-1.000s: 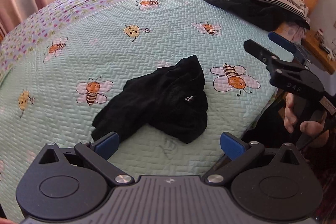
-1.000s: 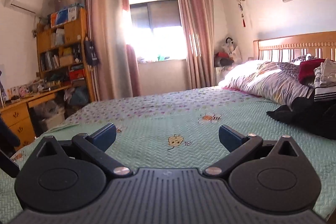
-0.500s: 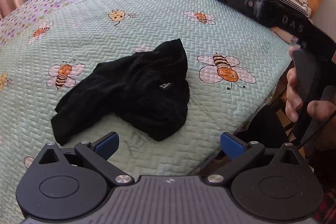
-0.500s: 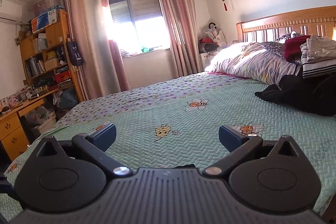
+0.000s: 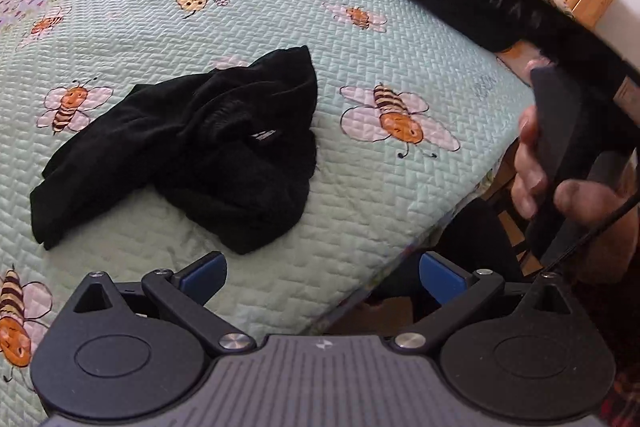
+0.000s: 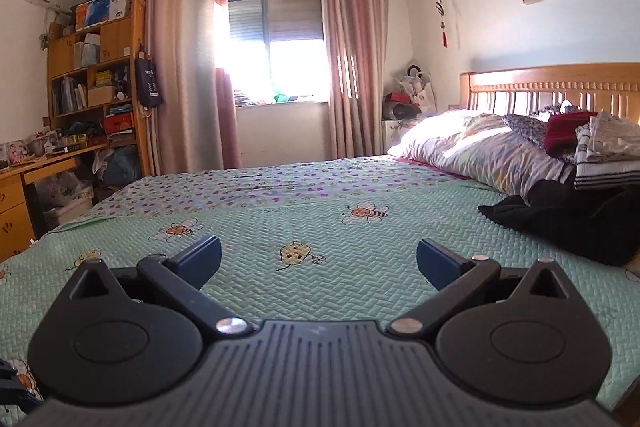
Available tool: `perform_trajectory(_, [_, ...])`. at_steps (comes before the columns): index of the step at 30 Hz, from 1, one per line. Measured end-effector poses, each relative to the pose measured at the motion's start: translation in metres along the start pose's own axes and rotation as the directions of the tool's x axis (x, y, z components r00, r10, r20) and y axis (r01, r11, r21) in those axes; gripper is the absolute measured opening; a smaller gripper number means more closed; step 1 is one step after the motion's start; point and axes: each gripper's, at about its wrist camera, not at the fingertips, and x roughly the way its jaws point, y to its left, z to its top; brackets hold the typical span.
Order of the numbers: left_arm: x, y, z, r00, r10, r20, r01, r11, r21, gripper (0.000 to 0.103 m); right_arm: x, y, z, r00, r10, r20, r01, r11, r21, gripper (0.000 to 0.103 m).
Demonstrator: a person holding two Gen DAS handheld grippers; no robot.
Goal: Fold clothes
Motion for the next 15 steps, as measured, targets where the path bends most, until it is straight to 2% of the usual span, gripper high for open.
perform_trajectory(4, [0.024, -0.008, -0.001, 0.998, -0.03, -0.06, 0.029, 0.999, -0.018, 0.102, -0.008, 0.006, -0.011, 0.998, 0.016, 0.067, -0.008, 0.992, -0.123, 0.103])
perform_trajectory(5, [0.03, -0.012, -0.002, 0.997, -0.035, -0.065, 0.035, 0.999, -0.013, 0.102, -0.007, 0.007, -0.013, 0.998, 0.012, 0.059, -0.003, 0.988, -0.151, 0.103])
perform_trajectory(7, [0.033, -0.018, -0.004, 0.999, -0.031, -0.027, 0.031, 1.0, 0.0, 0.102, -0.004, 0.008, -0.017, 0.999, 0.003, 0.043, 0.006, 0.978, -0.207, 0.103])
perform_trajectory(9, [0.032, -0.016, -0.005, 0.999, -0.025, 0.032, 0.026, 0.999, -0.033, 0.102, -0.002, 0.01, -0.02, 1.0, -0.006, 0.028, 0.014, 0.965, -0.263, 0.103])
perform_trajectory(11, [0.034, -0.006, -0.004, 0.998, 0.0, 0.058, 0.007, 0.993, -0.117, 0.102, 0.003, 0.009, -0.023, 1.0, -0.023, -0.015, 0.018, 0.959, -0.282, 0.103])
perform_trajectory(13, [0.037, 0.013, 0.0, 0.995, 0.069, 0.065, -0.05, 0.966, -0.253, 0.102, 0.012, 0.004, -0.025, 0.995, -0.051, -0.087, 0.026, 0.963, -0.269, 0.103])
perform_trajectory(14, [0.035, 0.024, 0.001, 0.988, 0.13, 0.078, -0.098, 0.941, -0.324, 0.102, 0.017, 0.001, -0.027, 0.99, -0.064, -0.126, 0.03, 0.966, -0.256, 0.103])
perform_trajectory(15, [0.031, 0.036, 0.0, 0.972, 0.215, 0.099, -0.16, 0.905, -0.395, 0.101, 0.021, -0.003, -0.032, 0.984, -0.067, -0.163, 0.027, 0.972, -0.235, 0.103])
